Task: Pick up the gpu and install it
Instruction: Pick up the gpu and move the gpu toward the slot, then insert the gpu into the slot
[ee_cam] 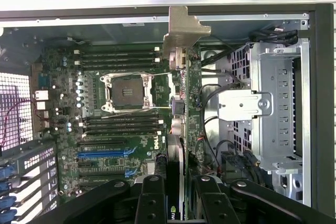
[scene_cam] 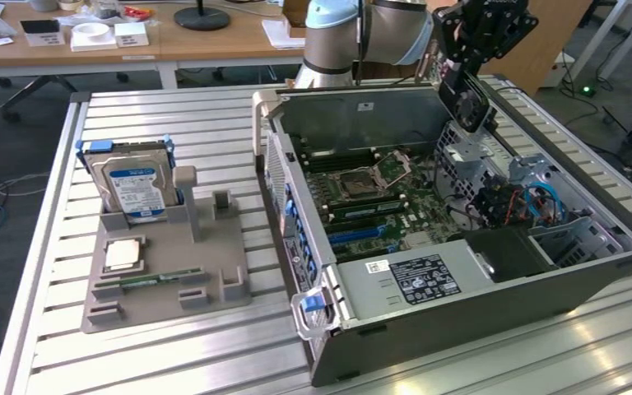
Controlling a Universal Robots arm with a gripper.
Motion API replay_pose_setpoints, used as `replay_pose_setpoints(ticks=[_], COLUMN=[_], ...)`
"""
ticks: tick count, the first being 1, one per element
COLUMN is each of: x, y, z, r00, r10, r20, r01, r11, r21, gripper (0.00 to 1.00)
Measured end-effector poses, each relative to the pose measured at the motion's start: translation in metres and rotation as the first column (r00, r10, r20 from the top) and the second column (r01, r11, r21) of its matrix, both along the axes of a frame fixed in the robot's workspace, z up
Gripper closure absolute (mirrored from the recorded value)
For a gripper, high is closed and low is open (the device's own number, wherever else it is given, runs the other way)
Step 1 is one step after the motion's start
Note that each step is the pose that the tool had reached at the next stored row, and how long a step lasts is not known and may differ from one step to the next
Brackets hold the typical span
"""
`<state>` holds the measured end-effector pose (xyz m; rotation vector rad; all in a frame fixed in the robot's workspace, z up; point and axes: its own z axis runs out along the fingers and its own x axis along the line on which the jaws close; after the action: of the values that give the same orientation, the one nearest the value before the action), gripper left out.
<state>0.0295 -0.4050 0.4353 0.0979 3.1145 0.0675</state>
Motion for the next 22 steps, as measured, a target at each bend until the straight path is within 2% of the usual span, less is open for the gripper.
replay_pose_setpoints(ticks=[8, 22], x=[0.0075, 0.0079], y=[0.0001, 0.0001], z=[0.0, 0.0], r00=[1.0, 1.0], r10=[0.0, 0.0], r20=[0.0, 0.0], r01=[0.0, 0.0], r11=[1.0, 1.0], r21=[0.0001, 0.0], gripper=[0.74, 0.74])
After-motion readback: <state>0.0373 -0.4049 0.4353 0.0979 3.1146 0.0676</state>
